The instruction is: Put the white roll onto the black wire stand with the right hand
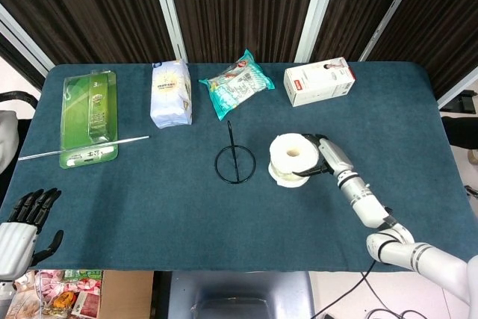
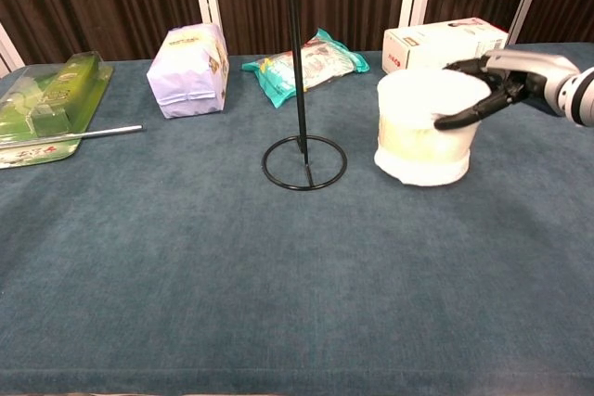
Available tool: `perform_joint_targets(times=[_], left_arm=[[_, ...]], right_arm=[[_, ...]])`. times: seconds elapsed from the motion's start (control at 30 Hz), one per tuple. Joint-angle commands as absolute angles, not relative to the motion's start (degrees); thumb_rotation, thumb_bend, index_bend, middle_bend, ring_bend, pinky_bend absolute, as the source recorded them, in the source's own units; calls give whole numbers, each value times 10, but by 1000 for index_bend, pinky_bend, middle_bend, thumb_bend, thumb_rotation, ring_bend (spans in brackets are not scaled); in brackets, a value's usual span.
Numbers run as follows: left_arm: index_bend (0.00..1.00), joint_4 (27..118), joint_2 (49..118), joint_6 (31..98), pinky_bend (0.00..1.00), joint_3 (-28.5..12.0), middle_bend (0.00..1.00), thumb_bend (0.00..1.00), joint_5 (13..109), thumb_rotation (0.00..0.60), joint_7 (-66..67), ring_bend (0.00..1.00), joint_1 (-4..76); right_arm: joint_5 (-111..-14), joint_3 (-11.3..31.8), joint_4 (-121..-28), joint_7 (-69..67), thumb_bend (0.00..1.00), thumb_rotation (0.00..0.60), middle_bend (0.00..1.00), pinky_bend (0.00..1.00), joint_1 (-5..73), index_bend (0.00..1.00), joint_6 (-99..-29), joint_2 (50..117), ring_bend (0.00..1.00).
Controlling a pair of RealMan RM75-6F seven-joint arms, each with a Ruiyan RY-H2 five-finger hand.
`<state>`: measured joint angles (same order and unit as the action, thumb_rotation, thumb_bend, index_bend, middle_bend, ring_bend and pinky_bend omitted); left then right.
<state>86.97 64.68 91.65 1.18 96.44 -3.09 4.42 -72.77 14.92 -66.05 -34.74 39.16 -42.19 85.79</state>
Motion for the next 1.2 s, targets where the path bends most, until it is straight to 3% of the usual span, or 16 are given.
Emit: perform_joint_targets(times=[0.03, 0.1, 0.43, 0.7, 0.97, 1.2], left_arm=[[0, 866, 647, 918, 117, 12, 70, 446, 965, 600, -34, 63, 44], [0, 867, 648, 916, 117, 12, 70, 446, 966, 600, -33, 63, 45], [0, 875, 650, 916, 117, 16, 70, 445, 975, 600, -22, 63, 46], [0, 868, 648, 917, 117, 17, 70, 445, 974, 600, -32, 63, 45], [0, 869, 647, 918, 117, 12, 70, 445, 966, 600, -32, 63, 45], [0, 867, 646, 921, 117, 14, 76, 445, 971, 600, -36, 64, 45]], right_arm=[[-718, 172, -697, -343, 212, 600, 637, 234, 372, 813, -484, 853, 574], [-728, 184, -732, -356, 213, 600, 645, 323, 359, 823, -522, 835, 585], [-722, 266, -953, -362, 212, 600, 646, 333, 332, 803, -610, 703, 587], [-621, 332, -1070, -277, 213, 600, 646, 355, 385, 795, -589, 667, 587], [-520, 321, -1086, -76, 213, 600, 646, 374, 473, 792, -614, 707, 589], [-425, 313, -1086, 11, 213, 600, 646, 374, 514, 792, -616, 723, 589]])
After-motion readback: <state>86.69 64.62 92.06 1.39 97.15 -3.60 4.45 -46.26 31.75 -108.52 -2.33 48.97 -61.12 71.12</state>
